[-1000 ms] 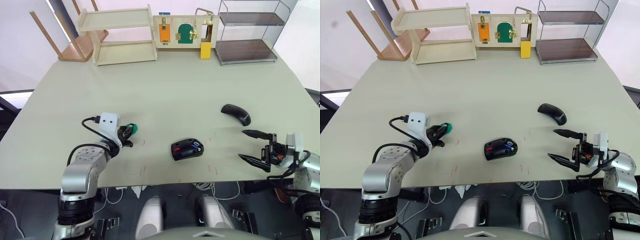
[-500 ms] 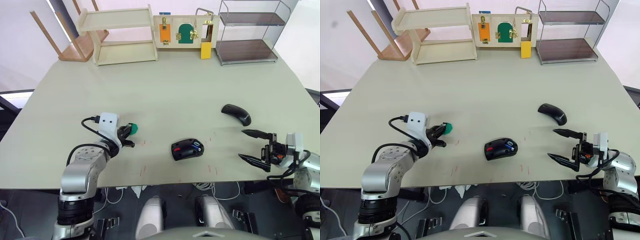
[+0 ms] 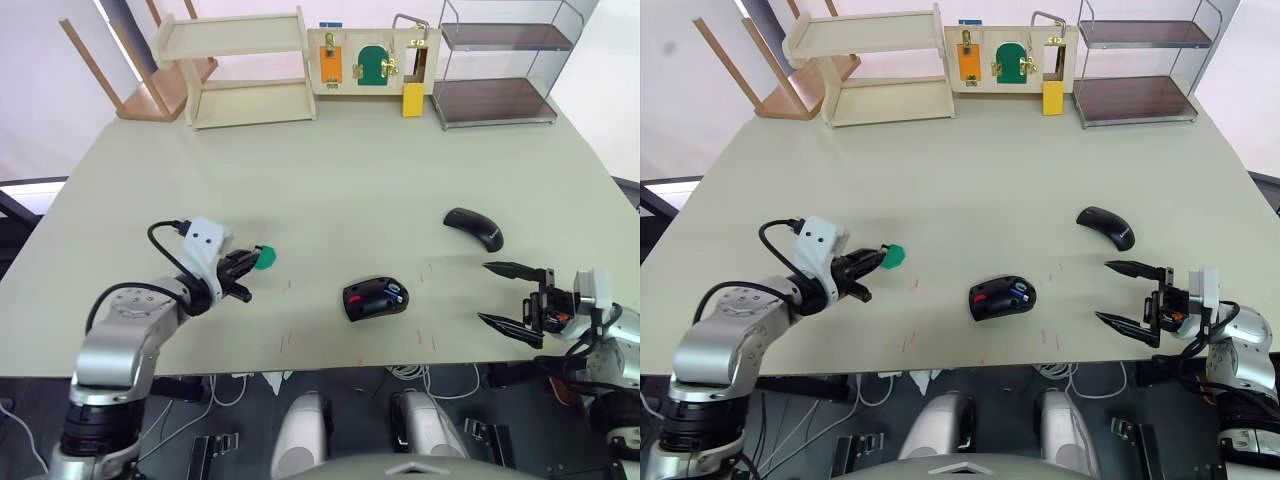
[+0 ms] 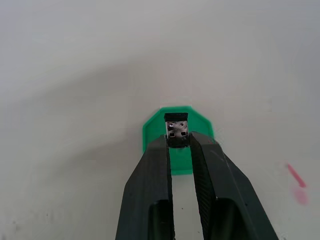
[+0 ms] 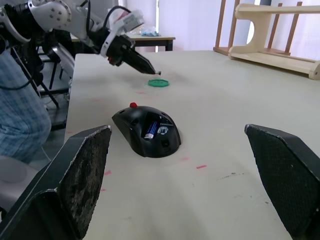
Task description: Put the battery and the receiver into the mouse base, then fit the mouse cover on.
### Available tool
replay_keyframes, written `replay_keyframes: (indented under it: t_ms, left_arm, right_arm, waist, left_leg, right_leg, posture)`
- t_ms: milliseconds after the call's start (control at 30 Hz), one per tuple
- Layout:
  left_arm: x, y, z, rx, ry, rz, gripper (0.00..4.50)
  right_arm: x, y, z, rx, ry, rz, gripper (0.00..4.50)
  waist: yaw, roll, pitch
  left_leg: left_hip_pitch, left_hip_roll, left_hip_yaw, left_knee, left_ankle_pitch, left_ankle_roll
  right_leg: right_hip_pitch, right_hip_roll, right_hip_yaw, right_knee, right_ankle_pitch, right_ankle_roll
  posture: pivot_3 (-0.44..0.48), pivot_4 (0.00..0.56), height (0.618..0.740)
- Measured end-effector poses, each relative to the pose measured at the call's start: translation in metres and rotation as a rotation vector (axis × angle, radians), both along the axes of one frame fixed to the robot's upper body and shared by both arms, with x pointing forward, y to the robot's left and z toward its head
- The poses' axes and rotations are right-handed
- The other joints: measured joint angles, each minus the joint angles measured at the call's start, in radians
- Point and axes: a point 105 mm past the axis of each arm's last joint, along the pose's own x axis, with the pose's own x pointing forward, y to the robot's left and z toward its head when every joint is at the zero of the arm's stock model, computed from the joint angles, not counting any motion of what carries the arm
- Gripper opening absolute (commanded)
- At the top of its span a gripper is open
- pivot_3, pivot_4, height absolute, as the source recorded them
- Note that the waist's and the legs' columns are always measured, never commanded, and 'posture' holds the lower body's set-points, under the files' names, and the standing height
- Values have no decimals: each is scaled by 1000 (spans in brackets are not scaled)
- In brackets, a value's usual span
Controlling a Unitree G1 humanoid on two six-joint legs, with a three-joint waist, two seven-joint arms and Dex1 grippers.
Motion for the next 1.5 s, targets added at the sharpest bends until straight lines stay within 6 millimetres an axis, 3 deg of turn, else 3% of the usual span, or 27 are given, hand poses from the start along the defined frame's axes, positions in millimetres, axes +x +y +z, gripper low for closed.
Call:
replay_keyframes:
  t_ms: [267, 767, 867, 1100, 1267, 1333, 1500]
  left_arm:
    - [-1, -27, 36, 62, -108, -338, 69]
    - [-11, -84, 45, 45, -104, -838, 69]
    - [-14, -102, 43, 49, -105, -943, 69]
    - [-21, -121, 40, 53, -94, -1070, 69]
    - [-21, -132, 44, 57, -127, -1113, 69]
    - [-25, -142, 41, 38, -127, -1147, 69]
    - [-26, -148, 43, 51, -153, -1160, 69]
  right_arm:
    - [0, 5, 6, 33, 55, 17, 4500]
    - [3, 24, 24, -29, 106, -16, 4500]
    - [3, 33, 20, -73, 187, -1, 4500]
    - [9, 46, 25, -121, 296, -68, 4500]
    - [10, 62, 44, -91, 349, -57, 4500]
    - [7, 79, 60, -60, 406, -23, 4500]
    - [6, 93, 67, -54, 546, -22, 4500]
  waist:
    - [1, -1, 3]
    - [2, -1, 4]
    - [3, -1, 4]
    - [1, -2, 5]
    - [1, -2, 5]
    - [0, -2, 5]
    - [1, -3, 6]
  left_leg:
    - [-1, 0, 1, -1, 0, 0]
    - [-1, 0, 0, -2, 0, 0]
    - [-2, -1, 0, -2, 0, 0]
    - [-2, 0, -1, -2, 0, 0]
    - [-3, 0, -1, -2, 0, 0]
    - [-3, 0, -1, -2, 0, 0]
    - [-4, 0, -2, -2, 0, 0]
  right_leg:
    - [0, -1, 0, -1, 0, 0]
    - [-1, 1, -1, -2, -1, 1]
    - [-1, 1, 0, -3, -1, 1]
    - [-1, 1, 0, -3, -1, 2]
    - [-1, 1, 0, -3, -1, 2]
    - [-1, 1, -1, -3, -1, 1]
    - [-1, 1, -1, -3, -1, 1]
  posture:
    - [0, 150, 740]
    - [0, 150, 740]
    - [0, 150, 740]
    - [0, 150, 740]
    - [0, 150, 740]
    - [0, 150, 740]
    - [0, 150, 740]
